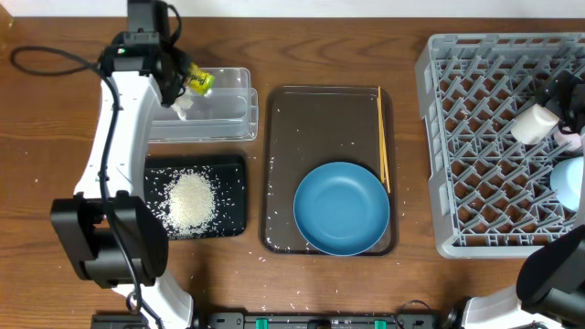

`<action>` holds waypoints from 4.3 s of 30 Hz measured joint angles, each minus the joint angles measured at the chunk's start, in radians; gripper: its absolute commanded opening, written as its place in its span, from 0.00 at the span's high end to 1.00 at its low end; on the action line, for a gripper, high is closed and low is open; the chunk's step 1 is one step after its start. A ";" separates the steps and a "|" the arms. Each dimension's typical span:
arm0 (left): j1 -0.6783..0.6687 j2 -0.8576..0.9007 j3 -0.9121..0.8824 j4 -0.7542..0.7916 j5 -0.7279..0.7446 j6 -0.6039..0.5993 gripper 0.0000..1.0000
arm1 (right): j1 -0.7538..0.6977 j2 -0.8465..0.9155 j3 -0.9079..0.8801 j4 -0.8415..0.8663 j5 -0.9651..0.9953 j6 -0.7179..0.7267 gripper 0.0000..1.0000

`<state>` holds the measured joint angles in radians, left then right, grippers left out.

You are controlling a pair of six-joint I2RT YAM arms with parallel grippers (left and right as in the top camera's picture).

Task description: Sort waste into correct bins and load items into the dishwasher rack

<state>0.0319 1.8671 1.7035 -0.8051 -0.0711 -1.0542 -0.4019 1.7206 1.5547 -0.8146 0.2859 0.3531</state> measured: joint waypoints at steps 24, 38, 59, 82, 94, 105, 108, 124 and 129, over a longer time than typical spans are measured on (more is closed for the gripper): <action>0.004 -0.068 -0.029 0.001 0.020 -0.029 0.36 | 0.000 0.000 0.000 0.000 0.000 0.000 0.01; 0.129 -0.362 -0.026 -0.091 -0.113 0.015 0.29 | 0.000 0.000 0.000 0.000 0.000 0.000 0.01; 0.505 -0.359 -0.026 -0.387 -0.046 -0.076 0.11 | 0.000 0.000 0.000 0.000 0.000 0.000 0.01; 0.505 -0.359 -0.026 -0.388 -0.040 -0.075 0.09 | 0.000 0.000 0.000 0.000 0.000 0.000 0.01; 0.505 -0.359 -0.026 -0.388 -0.040 -0.076 0.09 | 0.000 0.000 0.000 0.000 0.000 0.000 0.01; 0.505 -0.359 -0.026 -0.388 -0.040 -0.076 0.09 | 0.000 0.000 0.000 0.000 0.000 0.000 0.01; 0.505 -0.359 -0.026 -0.388 -0.040 -0.076 0.09 | 0.000 0.000 0.000 0.000 0.000 0.000 0.01; 0.505 -0.359 -0.026 -0.388 -0.040 -0.076 0.08 | 0.000 0.000 0.000 0.000 0.000 0.000 0.01; 0.505 -0.359 -0.026 -0.388 -0.040 -0.076 0.08 | 0.000 0.000 0.000 0.000 0.000 0.000 0.01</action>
<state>0.5369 1.5082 1.6775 -1.1927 -0.1108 -1.1297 -0.4019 1.7206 1.5547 -0.8150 0.2859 0.3527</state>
